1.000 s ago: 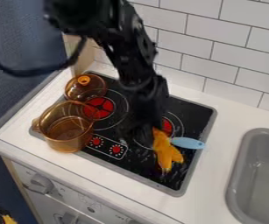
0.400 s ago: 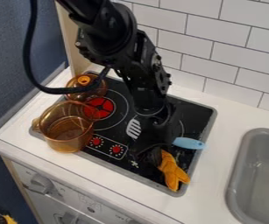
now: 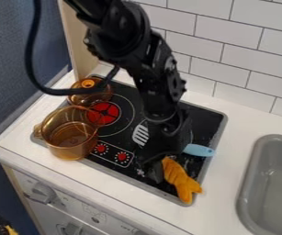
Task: Place the fish bread in the lower right corner of the stove
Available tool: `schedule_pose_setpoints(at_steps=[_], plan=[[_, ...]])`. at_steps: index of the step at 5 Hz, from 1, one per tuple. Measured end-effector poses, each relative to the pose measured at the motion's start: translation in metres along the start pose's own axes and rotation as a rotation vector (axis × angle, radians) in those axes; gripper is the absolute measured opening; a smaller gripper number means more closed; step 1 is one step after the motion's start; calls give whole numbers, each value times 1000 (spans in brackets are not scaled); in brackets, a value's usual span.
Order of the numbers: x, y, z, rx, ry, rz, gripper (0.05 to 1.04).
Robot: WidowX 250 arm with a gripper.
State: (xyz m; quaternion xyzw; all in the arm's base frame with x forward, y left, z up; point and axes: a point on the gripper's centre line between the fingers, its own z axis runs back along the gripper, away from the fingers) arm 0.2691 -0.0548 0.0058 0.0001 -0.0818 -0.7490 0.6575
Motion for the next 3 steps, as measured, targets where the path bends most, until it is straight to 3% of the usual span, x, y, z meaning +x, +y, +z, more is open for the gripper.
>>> schedule_pose_setpoints(at_steps=[2, 3], plan=[[8, 11, 56, 153, -23, -49, 1000], [10, 15, 77, 190, -18, -58, 1000]])
